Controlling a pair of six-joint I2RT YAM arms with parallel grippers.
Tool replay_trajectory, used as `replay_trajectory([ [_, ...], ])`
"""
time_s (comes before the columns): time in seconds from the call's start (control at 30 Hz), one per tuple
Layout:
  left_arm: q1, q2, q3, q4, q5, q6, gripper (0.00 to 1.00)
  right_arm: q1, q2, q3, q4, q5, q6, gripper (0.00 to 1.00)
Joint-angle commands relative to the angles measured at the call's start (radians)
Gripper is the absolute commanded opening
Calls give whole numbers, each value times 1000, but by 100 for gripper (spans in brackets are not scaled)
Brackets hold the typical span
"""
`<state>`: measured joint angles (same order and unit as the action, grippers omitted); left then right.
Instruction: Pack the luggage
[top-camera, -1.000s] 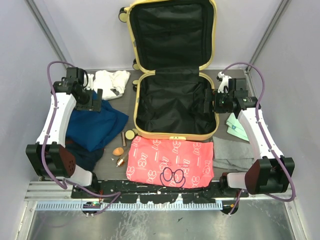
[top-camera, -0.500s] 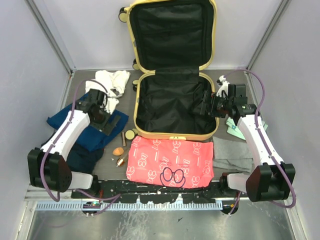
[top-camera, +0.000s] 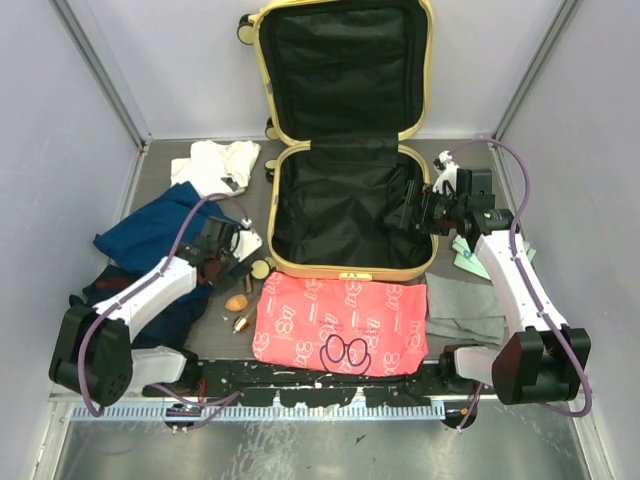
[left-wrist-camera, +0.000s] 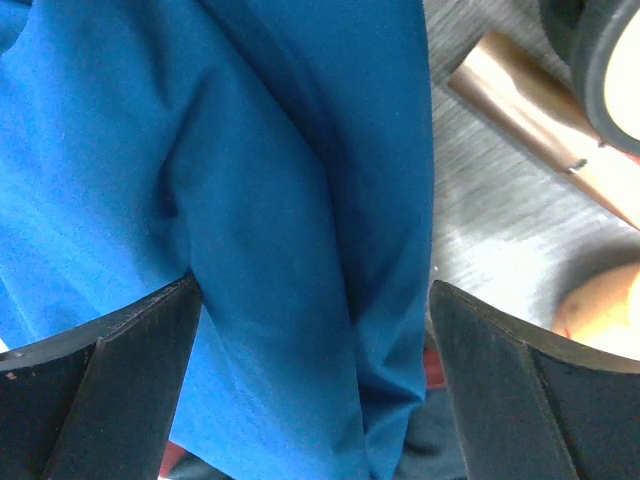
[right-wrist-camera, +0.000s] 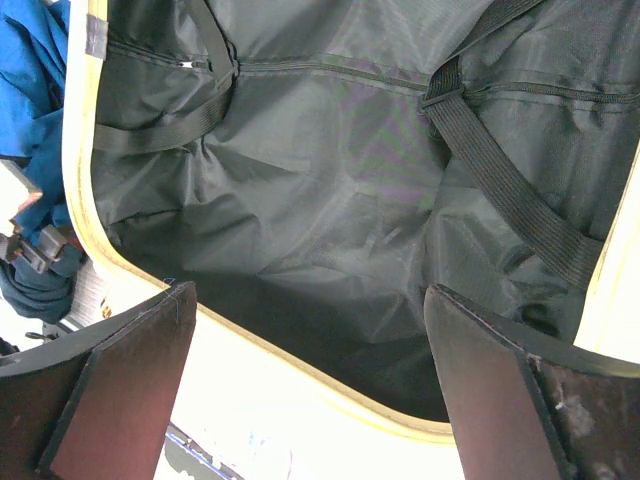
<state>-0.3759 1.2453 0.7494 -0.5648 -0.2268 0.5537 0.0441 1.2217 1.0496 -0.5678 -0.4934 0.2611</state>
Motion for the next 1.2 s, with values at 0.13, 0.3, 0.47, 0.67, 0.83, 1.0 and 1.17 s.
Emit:
replay_trajectory([
  [0.13, -71, 122, -123, 443, -282, 158, 98, 5, -15, 21, 36, -10, -17, 100],
  [0.3, -72, 214, -133, 555, -376, 181, 98, 5, -17, 27, 24, -1, -35, 100],
  [0.47, -72, 257, -87, 495, -372, 131, 64, 5, -21, 39, 3, 14, -55, 100],
  [0.67, -68, 184, 56, 237, -276, -14, 16, 5, -20, 59, -7, 27, -75, 99],
  [0.83, -34, 150, 226, 0, -161, -150, 0, 5, -20, 56, -6, 30, -72, 99],
  [1.0, 82, 174, 445, -194, 40, -290, 0, 5, -11, 61, -6, 27, -59, 98],
  [1.17, 212, 238, 660, -322, 240, -418, 0, 5, -4, 67, -3, 24, -54, 98],
])
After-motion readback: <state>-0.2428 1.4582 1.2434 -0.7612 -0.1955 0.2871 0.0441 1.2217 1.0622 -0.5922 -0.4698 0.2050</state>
